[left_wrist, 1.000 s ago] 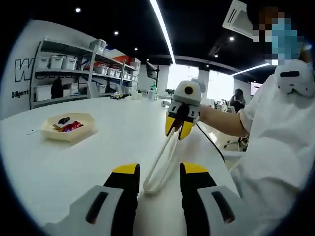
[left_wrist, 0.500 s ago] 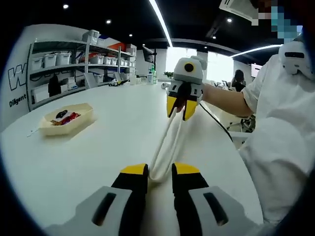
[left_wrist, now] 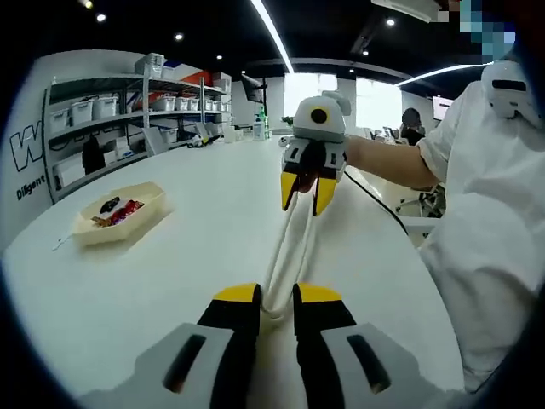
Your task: Place the target food into the container with the food tongs after gripping and lifting it, then release it inside without dropping or visibly crushing the food.
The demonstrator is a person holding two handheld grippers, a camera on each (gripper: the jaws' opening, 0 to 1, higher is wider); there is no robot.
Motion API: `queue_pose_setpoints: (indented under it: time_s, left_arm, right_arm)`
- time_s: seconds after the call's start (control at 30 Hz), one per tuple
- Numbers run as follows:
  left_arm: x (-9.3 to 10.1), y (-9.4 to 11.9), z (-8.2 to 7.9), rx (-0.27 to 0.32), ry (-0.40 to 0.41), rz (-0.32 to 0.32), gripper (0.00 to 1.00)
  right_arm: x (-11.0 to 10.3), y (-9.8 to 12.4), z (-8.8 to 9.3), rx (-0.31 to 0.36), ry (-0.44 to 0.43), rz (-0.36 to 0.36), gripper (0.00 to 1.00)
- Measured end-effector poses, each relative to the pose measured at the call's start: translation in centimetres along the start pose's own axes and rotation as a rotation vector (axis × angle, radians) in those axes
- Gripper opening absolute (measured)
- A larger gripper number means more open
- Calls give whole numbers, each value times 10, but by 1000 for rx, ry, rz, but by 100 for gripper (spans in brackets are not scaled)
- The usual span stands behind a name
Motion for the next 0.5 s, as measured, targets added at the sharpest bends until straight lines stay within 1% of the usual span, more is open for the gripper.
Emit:
queue_pose_setpoints:
  time_s: [0.17, 0.23, 0.27, 0.3, 0.33, 0.4, 0.47, 0.5]
  left_arm:
    - [-12, -3, -1, -3, 7, -13, 13]
    - [-17, -5, -1, -6, 21, -17, 13]
    - [-19, -6, -2, 0, 30, -20, 2]
    - [-27, -7, -9, 41, 80, -55, 0]
    - [-28, -9, -12, 53, 76, -36, 0]
    - [-28, -10, -11, 41, 64, -32, 0]
    - [-27, -14, -7, 12, 57, -30, 1]
    - [-26, -14, -7, 14, 56, -24, 1]
  right_arm:
    - [12, -3, 5, -16, -6, 5, 13]
    - [17, -5, 11, -37, -5, 8, 13]
    - [19, -6, 13, -45, -7, 8, 14]
    - [20, -8, 19, -61, -11, 5, 14]
    - [20, -9, 20, -58, -13, 4, 14]
    - [22, -10, 19, -38, -15, 0, 13]
    - [25, -11, 21, -50, -18, 6, 13]
    - [26, -12, 23, -52, -18, 8, 13]
Point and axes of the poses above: the point that each gripper's makers call its tool centre point, and the gripper's own axes: y roughly backward along the fingers, x roughly to its right, z roughly out of its underside, the point moved 2 cm from there along y, roughly backward along the fingers, and after that the axes turned 2 degrees about y, right-handed, at the moved point
